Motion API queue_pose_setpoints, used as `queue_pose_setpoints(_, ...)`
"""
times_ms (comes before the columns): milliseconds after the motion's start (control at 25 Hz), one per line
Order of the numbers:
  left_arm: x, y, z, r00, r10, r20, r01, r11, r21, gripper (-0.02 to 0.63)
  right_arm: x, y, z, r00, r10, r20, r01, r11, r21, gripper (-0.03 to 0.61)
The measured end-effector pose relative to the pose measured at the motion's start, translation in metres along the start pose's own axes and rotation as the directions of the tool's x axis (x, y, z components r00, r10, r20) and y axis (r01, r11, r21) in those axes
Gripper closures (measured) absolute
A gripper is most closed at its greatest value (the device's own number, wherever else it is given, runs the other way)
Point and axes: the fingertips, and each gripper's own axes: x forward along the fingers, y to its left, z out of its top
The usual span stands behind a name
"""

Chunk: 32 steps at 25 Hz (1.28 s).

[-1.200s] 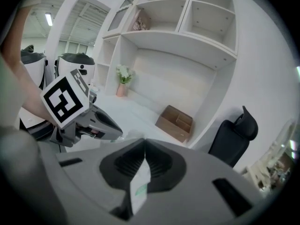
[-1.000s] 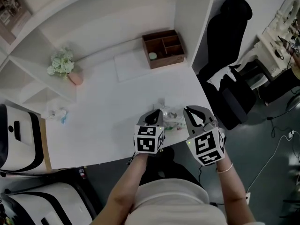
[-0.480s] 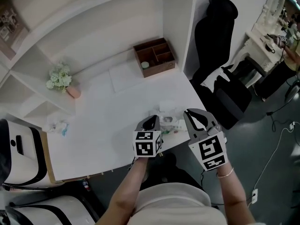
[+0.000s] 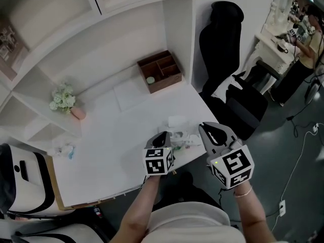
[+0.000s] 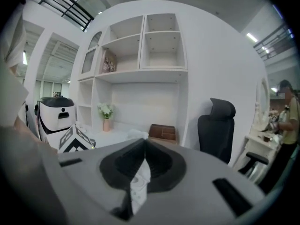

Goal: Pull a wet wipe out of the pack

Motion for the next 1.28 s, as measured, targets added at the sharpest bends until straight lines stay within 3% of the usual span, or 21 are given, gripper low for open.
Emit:
queue_pose_setpoints(400, -0.001, -0.001, -0.001, 1.0, 0.0, 0.0, 0.0, 1.0, 0.018, 0.618, -0.009, -0.003, 0.004, 0.999, -0.013, 0.035, 0.01, 0.997, 0.077, 0.572)
queue_pose_setpoints(1280, 0.0, 0.006, -0.005, 1.0, 0.0, -0.01, 0.001, 1.0, 0.0, 0.618, -0.009, -0.008, 0.007, 0.997, -0.052, 0.049, 0.047, 0.995, 0.086, 0.572)
